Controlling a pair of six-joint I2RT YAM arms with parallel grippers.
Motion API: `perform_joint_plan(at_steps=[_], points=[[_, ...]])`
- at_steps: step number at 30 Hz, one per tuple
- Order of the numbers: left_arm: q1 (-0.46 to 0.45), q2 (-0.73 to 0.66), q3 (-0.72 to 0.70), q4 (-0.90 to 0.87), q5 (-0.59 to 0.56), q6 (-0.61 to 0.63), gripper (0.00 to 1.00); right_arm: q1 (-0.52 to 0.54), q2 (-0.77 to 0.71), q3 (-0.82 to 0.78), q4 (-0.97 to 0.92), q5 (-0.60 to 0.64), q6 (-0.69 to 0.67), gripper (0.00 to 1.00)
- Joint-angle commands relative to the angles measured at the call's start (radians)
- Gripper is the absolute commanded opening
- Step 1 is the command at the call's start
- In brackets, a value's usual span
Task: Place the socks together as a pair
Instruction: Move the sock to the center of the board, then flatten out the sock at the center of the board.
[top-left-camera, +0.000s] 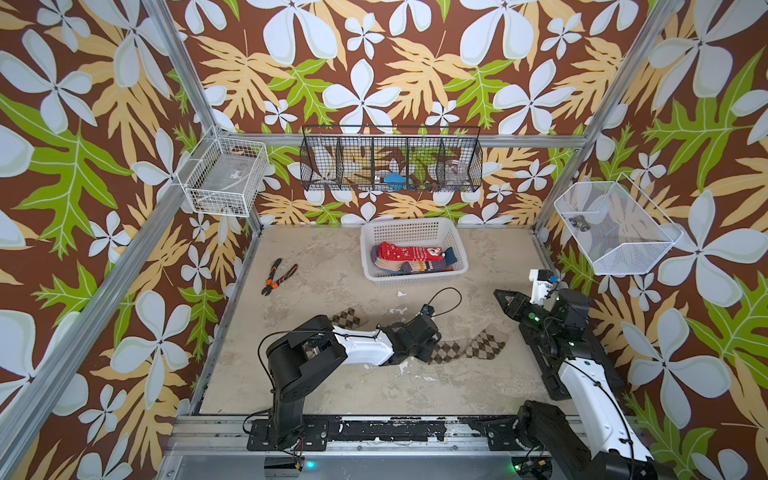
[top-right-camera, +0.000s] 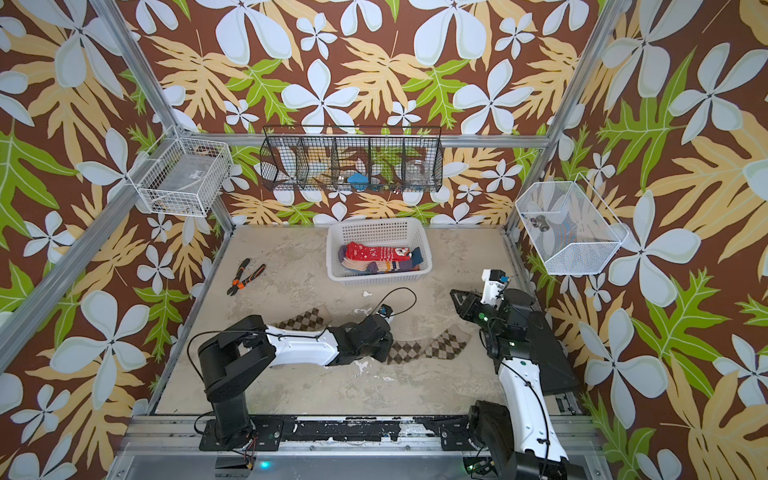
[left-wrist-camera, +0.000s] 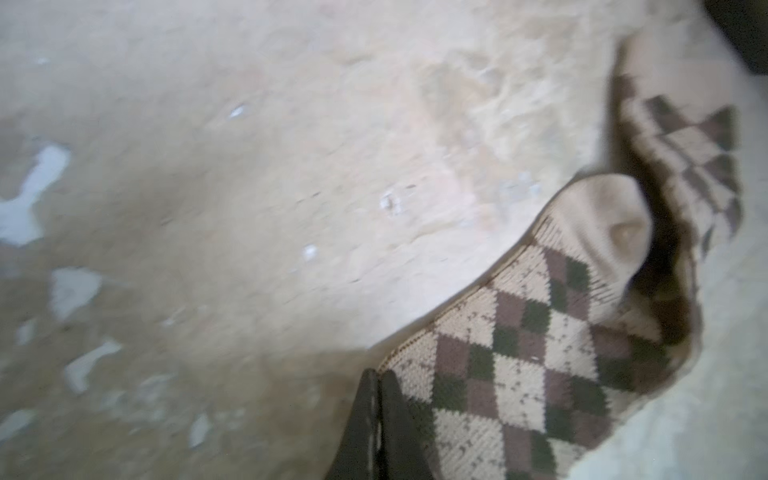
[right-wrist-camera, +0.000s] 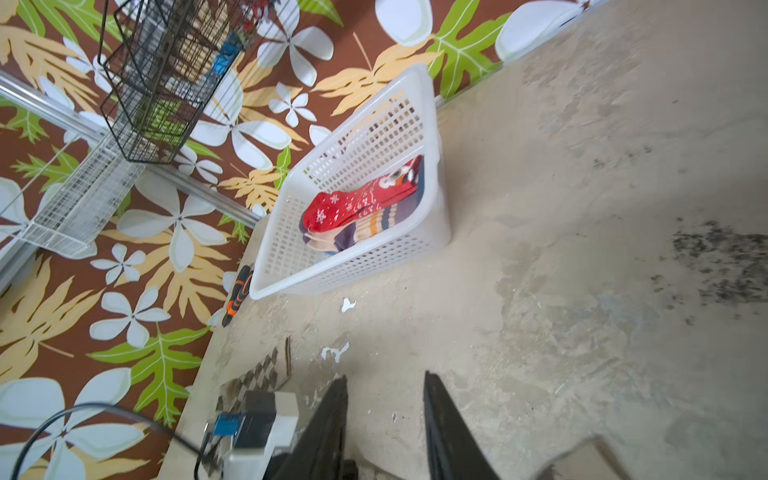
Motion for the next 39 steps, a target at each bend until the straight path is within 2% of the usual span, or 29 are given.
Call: perform_joint_plan(at_steps=[1, 4, 6, 9, 12, 17, 18, 23, 27, 36, 39], points=[[0.048, -0.035, -0.066, -0.015, -0.044, 0.029, 0.0, 0.051, 0.035, 0.012, 0.001, 0.052, -0.037, 0.33], [0.095, -0.091, -0.139, -0.002, -0.068, 0.02, 0.0, 0.108, 0.085, 0.024, -0.015, 0.095, -0.064, 0.34], [0.116, -0.137, -0.177, 0.005, -0.086, 0.018, 0.06, 0.146, 0.128, 0.038, -0.033, 0.103, -0.08, 0.34], [0.134, -0.214, -0.213, 0.0, -0.105, 0.02, 0.16, 0.218, 0.189, 0.061, -0.06, 0.189, -0.107, 0.36], [0.144, -0.299, -0.23, -0.02, -0.115, 0.021, 0.21, 0.286, 0.245, 0.081, -0.08, 0.263, -0.13, 0.38], [0.148, -0.46, -0.28, -0.024, -0.082, 0.027, 0.27, 0.307, 0.331, 0.075, -0.065, 0.362, -0.151, 0.42], [0.148, -0.494, -0.303, -0.01, -0.064, 0.033, 0.31, 0.306, 0.351, 0.073, -0.06, 0.38, -0.156, 0.44], [0.147, -0.603, -0.428, 0.051, -0.038, 0.025, 0.32, 0.306, 0.43, 0.068, -0.036, 0.45, -0.162, 0.53], [0.149, -0.671, -0.506, 0.097, -0.031, 0.002, 0.32, 0.306, 0.486, 0.082, -0.027, 0.465, -0.158, 0.54], [0.148, -0.765, -0.541, 0.08, -0.081, 0.015, 0.32, 0.308, 0.559, 0.073, -0.031, 0.435, -0.161, 0.53], [0.149, -0.788, -0.562, 0.087, -0.09, 0.007, 0.32, 0.318, 0.572, 0.068, -0.03, 0.416, -0.161, 0.48]])
